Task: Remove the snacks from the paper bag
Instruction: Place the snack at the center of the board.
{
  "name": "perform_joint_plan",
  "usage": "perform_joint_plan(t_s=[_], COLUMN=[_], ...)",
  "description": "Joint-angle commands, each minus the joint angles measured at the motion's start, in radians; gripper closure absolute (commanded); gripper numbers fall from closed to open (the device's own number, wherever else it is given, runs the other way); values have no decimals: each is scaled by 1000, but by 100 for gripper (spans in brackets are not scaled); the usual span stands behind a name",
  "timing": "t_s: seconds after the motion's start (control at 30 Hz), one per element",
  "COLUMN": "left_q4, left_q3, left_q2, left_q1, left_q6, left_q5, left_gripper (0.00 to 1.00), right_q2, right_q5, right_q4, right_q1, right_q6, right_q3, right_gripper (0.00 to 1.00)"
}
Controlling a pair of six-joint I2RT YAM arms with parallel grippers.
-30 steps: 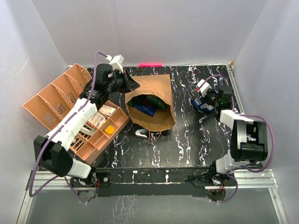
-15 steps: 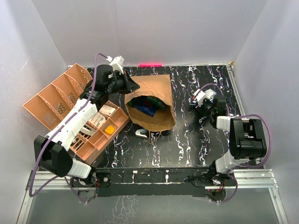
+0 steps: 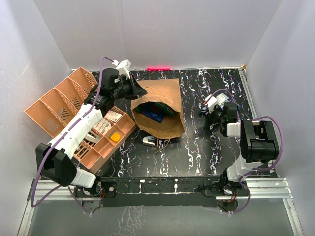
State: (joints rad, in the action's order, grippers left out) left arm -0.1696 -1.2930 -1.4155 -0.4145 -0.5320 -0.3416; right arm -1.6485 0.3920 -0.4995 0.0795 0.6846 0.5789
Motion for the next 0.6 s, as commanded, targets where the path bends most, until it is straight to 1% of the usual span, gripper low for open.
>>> perform_joint_plan(t_s=[0.0, 0.1, 0.17, 0.2, 0.3, 0.37, 0.43, 0.5, 0.57], left_q4=[0, 4, 5, 7, 11, 14, 18, 21, 18], left_q3=[-29, -26, -26, -26, -28, -26, -24, -23, -23], left_q2=[39, 36, 35, 34, 35, 35, 34, 33, 30], left_q1=[5, 5, 5, 5, 5, 5, 4, 5, 5], left_q6=[6, 3, 3, 1, -3, -5, -8, -8, -5], left_q5=[-12, -19, -17, -17, -20, -26, -26, -25, -23], left_gripper=[100, 100, 100, 100, 100, 100, 100, 100, 100], right_q2=[42, 103, 144, 168, 254, 318, 377, 435, 494], right_q5=[-2, -66, -73, -64, -42, -48, -87, -86, -101], right_q4=[-50, 0, 54, 82, 134, 185, 242, 263, 287], right_q1=[-1, 0, 0, 0, -2, -14, -82, -177, -244], right_q6=[-64, -119, -149, -162, -222, -335, -486, -556, -619], right_q3=[3, 26, 44, 49, 40, 55, 66, 47, 21], right_gripper=[92, 61, 37, 34, 33, 33, 33, 32, 30])
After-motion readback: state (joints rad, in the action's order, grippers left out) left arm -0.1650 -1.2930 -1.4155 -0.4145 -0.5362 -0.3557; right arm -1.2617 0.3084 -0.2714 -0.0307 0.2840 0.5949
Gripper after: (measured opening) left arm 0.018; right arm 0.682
